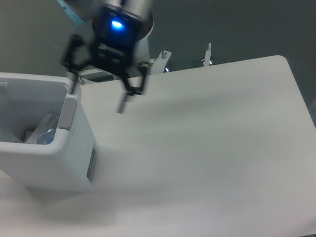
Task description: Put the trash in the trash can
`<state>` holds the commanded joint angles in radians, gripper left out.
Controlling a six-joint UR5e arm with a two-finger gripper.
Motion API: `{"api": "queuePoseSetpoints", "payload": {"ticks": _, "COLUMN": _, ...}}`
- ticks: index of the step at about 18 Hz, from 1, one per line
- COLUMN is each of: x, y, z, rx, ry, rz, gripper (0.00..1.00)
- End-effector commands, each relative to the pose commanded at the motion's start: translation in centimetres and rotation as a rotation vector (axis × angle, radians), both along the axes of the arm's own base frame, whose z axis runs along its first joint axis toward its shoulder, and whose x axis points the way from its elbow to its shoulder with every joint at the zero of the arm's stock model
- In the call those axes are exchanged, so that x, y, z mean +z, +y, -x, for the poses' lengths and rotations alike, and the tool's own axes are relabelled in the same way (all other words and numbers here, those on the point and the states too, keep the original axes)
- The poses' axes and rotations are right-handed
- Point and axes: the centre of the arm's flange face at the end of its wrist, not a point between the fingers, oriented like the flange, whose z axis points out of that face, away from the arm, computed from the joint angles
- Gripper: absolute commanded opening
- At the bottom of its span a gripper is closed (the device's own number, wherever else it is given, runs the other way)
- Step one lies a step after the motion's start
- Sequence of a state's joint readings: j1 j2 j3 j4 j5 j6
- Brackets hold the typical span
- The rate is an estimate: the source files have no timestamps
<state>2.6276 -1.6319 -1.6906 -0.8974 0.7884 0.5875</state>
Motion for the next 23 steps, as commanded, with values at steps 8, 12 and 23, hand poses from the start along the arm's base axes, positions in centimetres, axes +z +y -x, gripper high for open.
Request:
{"api": "queuePoseSetpoints", "payload": {"ticks": 8, "x": -7.8, "y": -2.1, "z": 9.5, "rx": 0.136, "ry": 0.095, "rz": 0.302, "gripper": 1.00}}
{"api": "queuePoseSetpoints", "payload": {"ticks": 12, "x": -13.7, "y": -4.4, "z": 10.6, "rx": 0.176, "ry": 0.097, "rz": 0.507, "gripper": 1.00}}
{"api": "queuePoseSetpoints", "payload": {"ticks": 23, "x": -19.7, "y": -8.0, "z": 9.4, "rx": -0.067, "ry": 0.241, "rz": 0.758, "gripper": 1.00}}
